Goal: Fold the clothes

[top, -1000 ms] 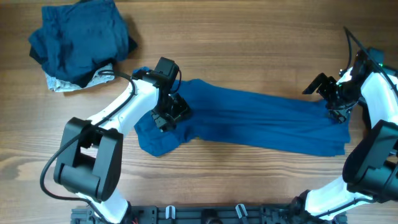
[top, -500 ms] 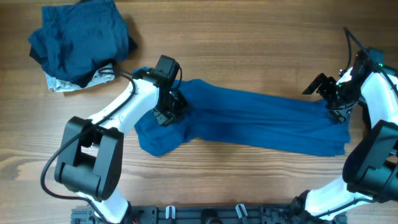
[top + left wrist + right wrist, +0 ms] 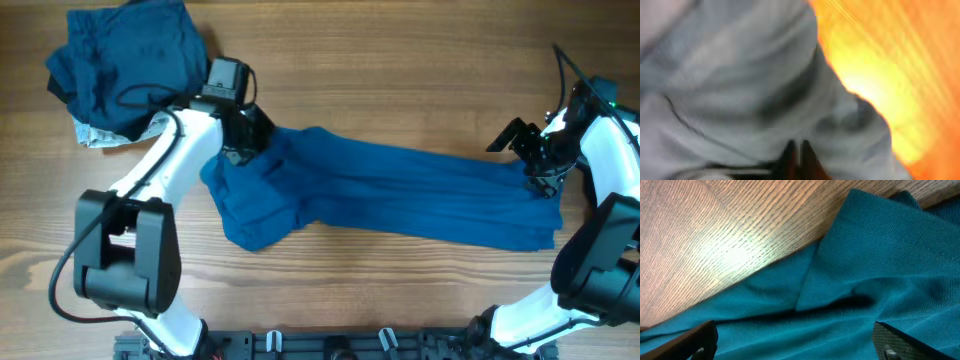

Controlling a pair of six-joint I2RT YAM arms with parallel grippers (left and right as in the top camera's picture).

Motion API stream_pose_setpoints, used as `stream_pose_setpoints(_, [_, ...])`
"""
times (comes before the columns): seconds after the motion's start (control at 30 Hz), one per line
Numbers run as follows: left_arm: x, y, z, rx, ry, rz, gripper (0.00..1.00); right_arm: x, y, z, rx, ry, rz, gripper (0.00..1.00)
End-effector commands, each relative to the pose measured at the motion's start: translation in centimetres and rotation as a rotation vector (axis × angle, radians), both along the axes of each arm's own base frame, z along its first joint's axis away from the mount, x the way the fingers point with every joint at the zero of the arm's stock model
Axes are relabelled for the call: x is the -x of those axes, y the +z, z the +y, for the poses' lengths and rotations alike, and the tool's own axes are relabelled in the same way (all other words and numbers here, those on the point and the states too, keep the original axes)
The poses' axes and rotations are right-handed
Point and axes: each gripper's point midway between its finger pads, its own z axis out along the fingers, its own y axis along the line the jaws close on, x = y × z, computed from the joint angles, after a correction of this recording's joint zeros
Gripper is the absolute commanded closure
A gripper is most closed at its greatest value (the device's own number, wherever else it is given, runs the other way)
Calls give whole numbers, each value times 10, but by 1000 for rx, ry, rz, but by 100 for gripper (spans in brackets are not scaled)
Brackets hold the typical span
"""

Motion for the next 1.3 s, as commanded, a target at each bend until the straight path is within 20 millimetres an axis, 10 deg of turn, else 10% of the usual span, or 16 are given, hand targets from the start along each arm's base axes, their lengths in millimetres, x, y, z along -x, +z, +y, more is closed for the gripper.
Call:
stream_pose_setpoints(0.0, [-15, 2, 16, -34, 3, -49, 88, -4, 2, 0, -12, 10, -11, 1])
stream_pose_setpoints(0.23, [-22, 39, 15, -58, -106, -162, 82, 5, 11, -17, 84, -29, 32, 1])
stream_pose_setpoints(0.33, [-16, 84, 10, -86, -219, -286, 20, 10, 45, -36, 206, -106, 21, 0])
stream_pose_setpoints(0.4, [-9, 105, 5, -94, -261, -335, 1, 18, 66, -42, 261, -141, -8, 0])
stream_pose_setpoints(0.6, [6, 102, 5, -96, -270, -286, 0, 51, 70, -71, 288, -280, 52, 0])
stream_pose_setpoints(0.93, [7, 101, 6, -96, -271, -278, 0, 89, 7, -78, 91, -338, 64, 1])
stream_pose_setpoints(1.27, [13, 97, 7, -98, -273, -248, 0, 35, 1, -97, 108, -144, -311, 0])
